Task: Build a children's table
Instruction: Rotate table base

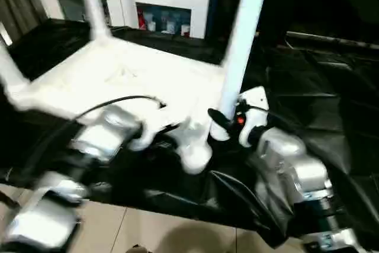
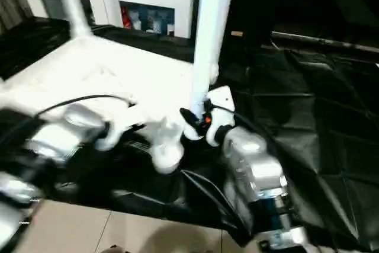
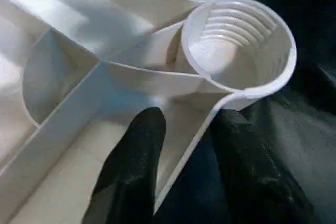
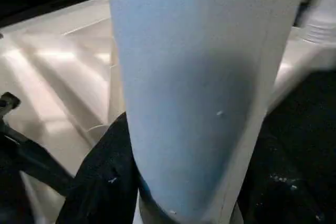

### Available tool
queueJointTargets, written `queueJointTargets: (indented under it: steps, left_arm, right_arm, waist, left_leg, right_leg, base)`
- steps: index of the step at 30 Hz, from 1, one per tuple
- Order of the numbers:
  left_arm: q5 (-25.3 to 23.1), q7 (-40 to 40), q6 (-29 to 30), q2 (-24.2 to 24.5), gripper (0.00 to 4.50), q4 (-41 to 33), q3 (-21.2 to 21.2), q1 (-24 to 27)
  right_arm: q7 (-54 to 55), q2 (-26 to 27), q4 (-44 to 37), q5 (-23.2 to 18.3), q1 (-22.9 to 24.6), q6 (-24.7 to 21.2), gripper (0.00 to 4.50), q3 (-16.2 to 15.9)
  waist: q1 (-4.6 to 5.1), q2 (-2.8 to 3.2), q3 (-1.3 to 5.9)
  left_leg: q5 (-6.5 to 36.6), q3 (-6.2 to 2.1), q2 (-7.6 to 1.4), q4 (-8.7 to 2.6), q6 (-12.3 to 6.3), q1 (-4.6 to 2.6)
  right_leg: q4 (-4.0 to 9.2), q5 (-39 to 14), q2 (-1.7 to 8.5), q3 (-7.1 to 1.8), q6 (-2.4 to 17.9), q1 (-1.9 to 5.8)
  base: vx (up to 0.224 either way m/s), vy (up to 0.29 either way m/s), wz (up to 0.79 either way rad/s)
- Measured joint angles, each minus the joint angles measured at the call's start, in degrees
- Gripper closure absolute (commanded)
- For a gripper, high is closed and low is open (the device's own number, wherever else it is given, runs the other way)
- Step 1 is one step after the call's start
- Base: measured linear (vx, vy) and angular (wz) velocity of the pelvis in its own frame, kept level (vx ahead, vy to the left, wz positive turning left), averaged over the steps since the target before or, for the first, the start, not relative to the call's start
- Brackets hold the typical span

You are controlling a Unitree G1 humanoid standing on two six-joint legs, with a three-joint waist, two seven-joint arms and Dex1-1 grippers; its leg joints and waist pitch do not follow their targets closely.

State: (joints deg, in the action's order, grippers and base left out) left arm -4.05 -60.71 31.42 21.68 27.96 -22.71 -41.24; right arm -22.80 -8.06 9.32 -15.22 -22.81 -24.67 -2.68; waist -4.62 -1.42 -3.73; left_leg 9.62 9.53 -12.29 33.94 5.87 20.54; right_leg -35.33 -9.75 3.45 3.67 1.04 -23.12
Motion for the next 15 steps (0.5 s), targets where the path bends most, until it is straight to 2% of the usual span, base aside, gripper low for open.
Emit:
queueJointTargets:
  steps: [7,10,14,15]
  left_arm:
    - [-1.09,11.47,6.85,-4.06,3.42,-0.42,4.19,0.06]
    - [-0.73,11.82,9.61,-4.5,3.58,-2.8,4.29,0.71]
    - [0.35,11.29,10.12,-4.51,3.83,-5.57,4.52,2.26]
    - [0.45,10.78,8.48,-4.1,3.54,-5.97,4.27,2.86]
  right_arm:
    - [0.42,-0.57,-0.02,0.04,0.01,-0.58,2.57,1.1]
    - [0.33,-0.66,-0.04,0.05,0.01,-1.2,2.57,1.01]
    - [-0.19,-0.92,-0.05,0.07,0.0,-1.48,2.57,0.94]
    - [-0.27,-1.21,-0.07,0.13,-0.02,-1.48,2.57,0.82]
  waist:
    - [1.49,0.01,0.0]
    - [1.5,0.01,0.0]
    - [1.17,0.01,0.0]
    - [1.13,0.01,0.01]
  left_leg:
    - [0.01,-0.59,0.34,-0.14,0.03,-0.29]
    - [0.02,-0.57,0.35,-0.29,0.03,-0.28]
    - [0.05,-0.57,0.34,-0.42,0.01,-0.22]
    - [0.06,-0.57,0.34,-0.44,0.0,-0.22]
  right_leg:
    - [0.1,0.03,-0.05,0.22,0.03,0.0]
    - [0.22,0.04,-0.05,0.2,0.05,-0.02]
    - [0.3,0.04,-0.05,0.21,0.06,-0.04]
    - [0.31,0.04,-0.05,0.2,0.06,-0.04]
  base:
    - [0.0,0.0,0.0]
    - [0.0,0.0,0.0]
    - [0.0,0.0,0.0]
    - [0.0,0.0,0.0]
